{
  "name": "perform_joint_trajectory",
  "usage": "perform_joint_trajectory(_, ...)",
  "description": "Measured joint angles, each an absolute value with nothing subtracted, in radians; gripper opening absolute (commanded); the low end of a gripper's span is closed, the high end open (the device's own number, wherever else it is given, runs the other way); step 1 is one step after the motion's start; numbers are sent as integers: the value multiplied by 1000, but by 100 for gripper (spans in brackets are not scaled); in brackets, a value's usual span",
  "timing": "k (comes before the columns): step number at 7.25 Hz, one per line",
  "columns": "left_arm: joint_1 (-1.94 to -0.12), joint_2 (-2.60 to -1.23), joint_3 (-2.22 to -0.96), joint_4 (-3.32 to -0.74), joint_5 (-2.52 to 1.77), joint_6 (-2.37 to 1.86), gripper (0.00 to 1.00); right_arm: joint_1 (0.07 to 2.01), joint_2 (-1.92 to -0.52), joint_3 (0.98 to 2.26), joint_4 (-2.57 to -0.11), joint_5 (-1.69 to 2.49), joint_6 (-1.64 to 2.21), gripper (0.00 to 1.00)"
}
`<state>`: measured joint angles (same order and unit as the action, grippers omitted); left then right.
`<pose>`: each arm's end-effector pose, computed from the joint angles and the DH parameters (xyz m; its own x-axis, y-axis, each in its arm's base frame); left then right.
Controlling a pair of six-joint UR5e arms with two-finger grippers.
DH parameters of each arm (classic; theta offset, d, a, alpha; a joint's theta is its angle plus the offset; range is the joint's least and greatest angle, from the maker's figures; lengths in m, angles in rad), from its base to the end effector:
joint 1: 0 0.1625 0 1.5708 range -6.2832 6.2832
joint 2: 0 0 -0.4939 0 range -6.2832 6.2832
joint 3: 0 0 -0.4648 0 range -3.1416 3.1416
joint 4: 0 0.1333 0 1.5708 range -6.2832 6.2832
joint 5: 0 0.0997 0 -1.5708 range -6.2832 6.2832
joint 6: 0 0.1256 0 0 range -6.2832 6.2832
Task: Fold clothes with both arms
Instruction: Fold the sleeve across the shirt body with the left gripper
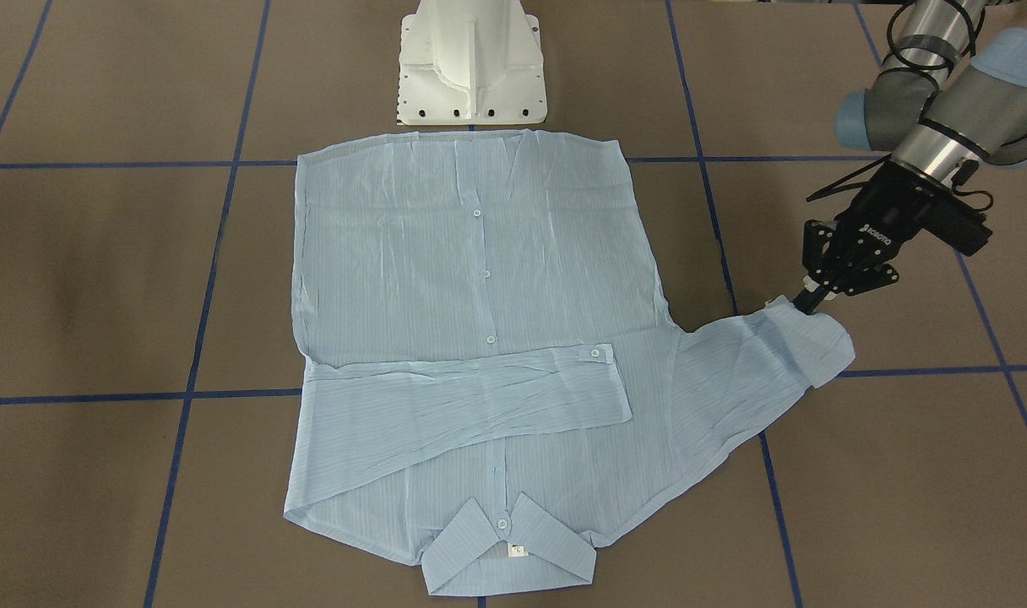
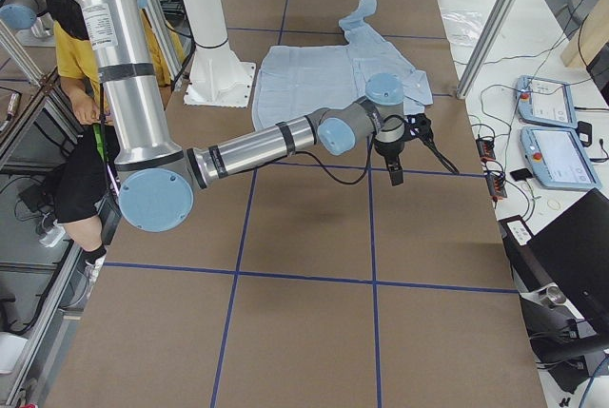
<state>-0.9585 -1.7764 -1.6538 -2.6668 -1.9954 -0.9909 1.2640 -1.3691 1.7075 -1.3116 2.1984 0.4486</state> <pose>0.3226 -0.6012 0.4369 0.3701 0.3418 -0.8638 0.3708 0.7982 0.4747 -0.1477 -0.6634 0.5200 0.7137 -0.1623 0.6814 -0.0664 0.9527 0.2964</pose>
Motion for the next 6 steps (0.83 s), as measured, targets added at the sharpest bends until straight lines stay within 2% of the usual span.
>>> perform_joint_trajectory(2, -910, -2010, -1654, -2423, -1984, -1100, 0, 1264, -1378, 1713, -1312, 2199, 456, 100)
perform_joint_trajectory(4, -784, -2204, -1581, -2317, -1882, -1197, 0, 1264, -1392, 1728, -1312, 2198, 463, 100)
perform_joint_trajectory(6, -662, -2306, -1492, -2301, -1760, -1217, 0, 1264, -1397, 1731, -1312, 2198, 464, 100)
